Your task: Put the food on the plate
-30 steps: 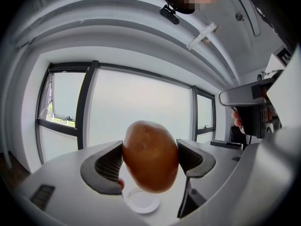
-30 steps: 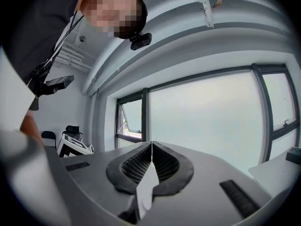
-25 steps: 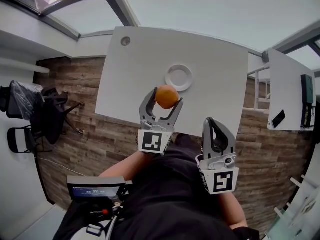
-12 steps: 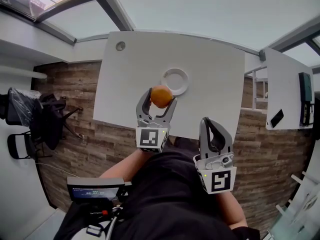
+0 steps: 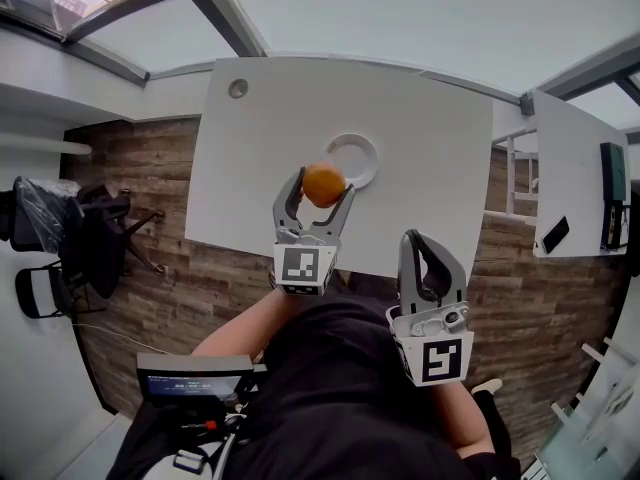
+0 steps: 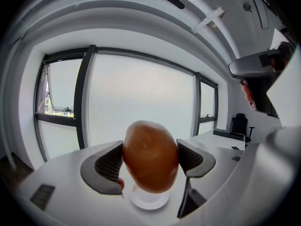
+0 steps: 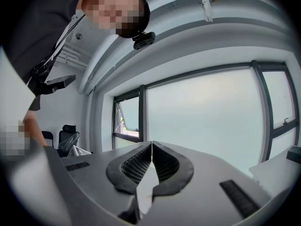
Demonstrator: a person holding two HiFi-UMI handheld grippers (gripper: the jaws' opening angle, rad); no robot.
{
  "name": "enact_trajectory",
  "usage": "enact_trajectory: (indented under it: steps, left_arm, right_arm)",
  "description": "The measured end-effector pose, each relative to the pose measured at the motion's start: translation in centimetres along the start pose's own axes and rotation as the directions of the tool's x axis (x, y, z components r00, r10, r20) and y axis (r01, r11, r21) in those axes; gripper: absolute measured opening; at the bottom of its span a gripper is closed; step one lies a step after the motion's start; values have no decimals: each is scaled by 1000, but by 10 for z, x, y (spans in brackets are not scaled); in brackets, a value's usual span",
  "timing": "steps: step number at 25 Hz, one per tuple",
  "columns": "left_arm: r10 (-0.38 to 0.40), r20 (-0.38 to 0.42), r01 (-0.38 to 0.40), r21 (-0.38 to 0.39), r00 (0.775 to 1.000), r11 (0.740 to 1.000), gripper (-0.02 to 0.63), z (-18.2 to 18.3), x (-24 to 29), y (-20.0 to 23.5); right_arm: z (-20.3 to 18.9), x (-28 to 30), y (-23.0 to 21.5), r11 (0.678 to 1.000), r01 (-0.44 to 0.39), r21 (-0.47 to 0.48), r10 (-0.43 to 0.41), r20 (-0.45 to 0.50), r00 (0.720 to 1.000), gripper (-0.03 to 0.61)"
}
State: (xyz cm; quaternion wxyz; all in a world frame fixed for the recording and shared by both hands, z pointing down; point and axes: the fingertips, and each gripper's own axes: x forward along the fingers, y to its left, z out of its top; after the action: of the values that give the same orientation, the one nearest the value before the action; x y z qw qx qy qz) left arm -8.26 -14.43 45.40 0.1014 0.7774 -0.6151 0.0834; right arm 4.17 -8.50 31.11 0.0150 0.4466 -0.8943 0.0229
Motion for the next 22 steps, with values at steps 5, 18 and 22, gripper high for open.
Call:
enact_trajectory:
  steps: [5,18,22]
  left_arm:
    - [-13,-21,13,-2,1000,1000,354,-11,8,-2]
    - [-38,-90,42,40,995,998,354,-34,31,-6]
    - [-46,-88,50,44,995,998,354,-35,37,-8]
  right_arm:
    - [7,4,-2,999,8,-31,-8,18,1000,8]
    - [4,-7,-20,997,67,-36,-67,-1,998,8]
    - [6,-10,-25,996,82,-38,-82,-1,997,8]
